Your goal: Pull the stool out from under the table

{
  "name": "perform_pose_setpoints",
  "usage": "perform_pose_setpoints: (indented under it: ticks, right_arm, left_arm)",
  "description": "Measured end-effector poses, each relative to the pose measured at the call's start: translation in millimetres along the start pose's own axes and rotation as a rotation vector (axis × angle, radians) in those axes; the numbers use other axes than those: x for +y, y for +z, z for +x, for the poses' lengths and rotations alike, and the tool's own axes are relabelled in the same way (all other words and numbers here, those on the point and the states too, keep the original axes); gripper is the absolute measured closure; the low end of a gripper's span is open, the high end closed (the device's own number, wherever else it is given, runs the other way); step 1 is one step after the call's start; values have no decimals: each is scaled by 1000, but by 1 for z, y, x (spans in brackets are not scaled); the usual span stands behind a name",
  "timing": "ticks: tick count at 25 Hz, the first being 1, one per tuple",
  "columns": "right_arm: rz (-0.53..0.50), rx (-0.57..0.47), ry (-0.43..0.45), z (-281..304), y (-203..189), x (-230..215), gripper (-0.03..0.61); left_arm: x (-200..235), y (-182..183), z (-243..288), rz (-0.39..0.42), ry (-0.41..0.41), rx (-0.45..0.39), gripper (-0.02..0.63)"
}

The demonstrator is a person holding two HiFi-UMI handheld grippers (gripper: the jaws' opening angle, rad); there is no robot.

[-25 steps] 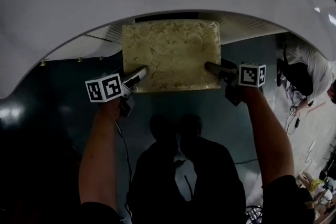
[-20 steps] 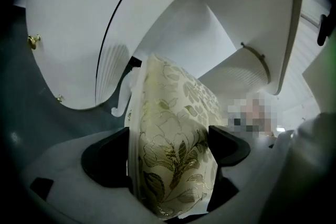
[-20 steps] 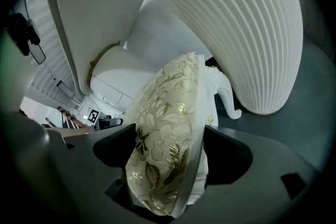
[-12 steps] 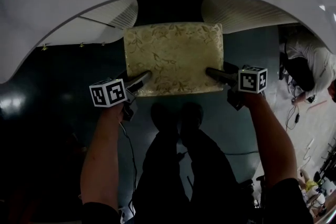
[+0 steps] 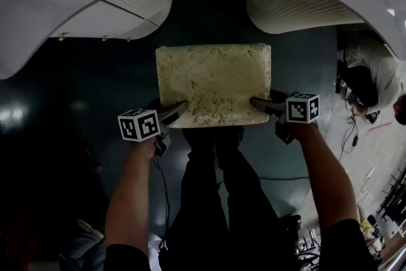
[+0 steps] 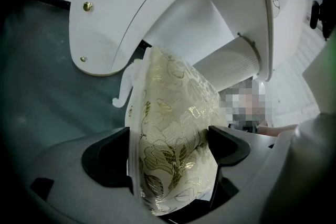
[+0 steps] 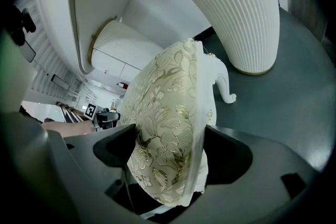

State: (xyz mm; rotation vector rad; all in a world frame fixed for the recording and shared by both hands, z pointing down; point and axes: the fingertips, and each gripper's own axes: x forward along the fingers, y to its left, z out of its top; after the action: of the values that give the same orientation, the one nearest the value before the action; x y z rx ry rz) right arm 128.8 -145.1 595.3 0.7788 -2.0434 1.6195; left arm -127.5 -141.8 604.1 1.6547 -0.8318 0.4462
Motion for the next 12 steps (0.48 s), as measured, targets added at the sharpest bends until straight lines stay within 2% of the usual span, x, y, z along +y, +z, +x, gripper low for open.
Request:
perform_pose_setpoints:
  ticks: [8,12]
  right_arm:
    - [-19,-12,-12,-2,12,2,225]
    - [-7,-8,-20,-3,12,2,226]
  left_arm:
    - [-5,-5,-6,-43,7,-21,160]
    - [-4,0,-4,-25,5,-9,160]
